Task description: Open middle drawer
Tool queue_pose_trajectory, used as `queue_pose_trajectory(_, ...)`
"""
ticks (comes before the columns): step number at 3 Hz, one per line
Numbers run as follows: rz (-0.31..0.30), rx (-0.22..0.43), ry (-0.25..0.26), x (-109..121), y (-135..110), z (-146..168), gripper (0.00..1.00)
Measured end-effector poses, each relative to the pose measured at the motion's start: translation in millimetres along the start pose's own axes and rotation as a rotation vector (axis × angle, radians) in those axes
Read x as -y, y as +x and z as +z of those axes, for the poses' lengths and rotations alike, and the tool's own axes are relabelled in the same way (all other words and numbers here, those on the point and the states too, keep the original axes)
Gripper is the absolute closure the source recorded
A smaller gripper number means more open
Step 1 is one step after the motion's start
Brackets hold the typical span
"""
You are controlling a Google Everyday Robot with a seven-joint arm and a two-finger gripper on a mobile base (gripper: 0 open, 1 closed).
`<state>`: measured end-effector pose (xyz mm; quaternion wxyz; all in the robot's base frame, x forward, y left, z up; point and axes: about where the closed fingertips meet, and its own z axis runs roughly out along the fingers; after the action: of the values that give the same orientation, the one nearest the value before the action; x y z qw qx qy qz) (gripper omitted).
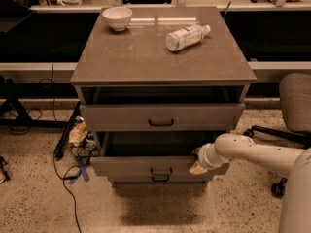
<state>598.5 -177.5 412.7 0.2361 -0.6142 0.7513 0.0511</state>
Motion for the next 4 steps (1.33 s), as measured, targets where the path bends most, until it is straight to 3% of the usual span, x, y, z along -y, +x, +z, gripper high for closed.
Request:
queue_pose_trajectory(1,-0.104,-0.018,-0.04,3,0,-12,0.0)
queue_pose_trajectory(3,-0.208,-0.057,-0.113,-1,10,-23,0.0)
queue_pose_trajectory(4,-0.192,-0.057,-0.182,-6,29,-17,0.23)
